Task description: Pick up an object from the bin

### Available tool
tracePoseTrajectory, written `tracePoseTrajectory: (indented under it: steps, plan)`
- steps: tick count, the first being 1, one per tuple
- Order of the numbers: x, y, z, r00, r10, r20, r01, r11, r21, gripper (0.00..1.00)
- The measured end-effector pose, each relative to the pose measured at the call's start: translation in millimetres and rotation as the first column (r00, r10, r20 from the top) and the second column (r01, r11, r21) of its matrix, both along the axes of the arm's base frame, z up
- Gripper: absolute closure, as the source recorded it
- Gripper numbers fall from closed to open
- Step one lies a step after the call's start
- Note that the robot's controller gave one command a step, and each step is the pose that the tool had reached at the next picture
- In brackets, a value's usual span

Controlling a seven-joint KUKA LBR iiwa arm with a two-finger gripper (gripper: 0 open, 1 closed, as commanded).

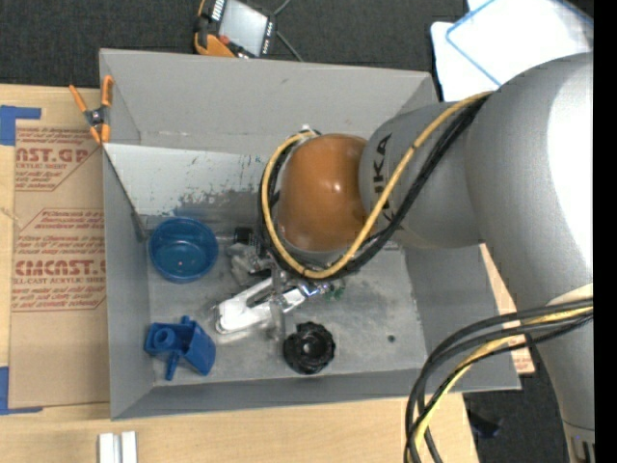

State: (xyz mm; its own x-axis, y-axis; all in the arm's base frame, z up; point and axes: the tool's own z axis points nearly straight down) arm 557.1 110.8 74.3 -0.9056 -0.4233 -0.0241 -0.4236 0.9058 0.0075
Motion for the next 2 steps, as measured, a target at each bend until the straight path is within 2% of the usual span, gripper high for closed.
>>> tracePoseTrajectory:
  steps: [1,2]
  plan:
    - [7.0,-24,-5,0.972,-0.234,-0.007,0.234,0.972,0.0,0.0]
    - [-3.6,2,14,1.0,-0.001,-0.005,0.001,1.0,0.004,0.0]
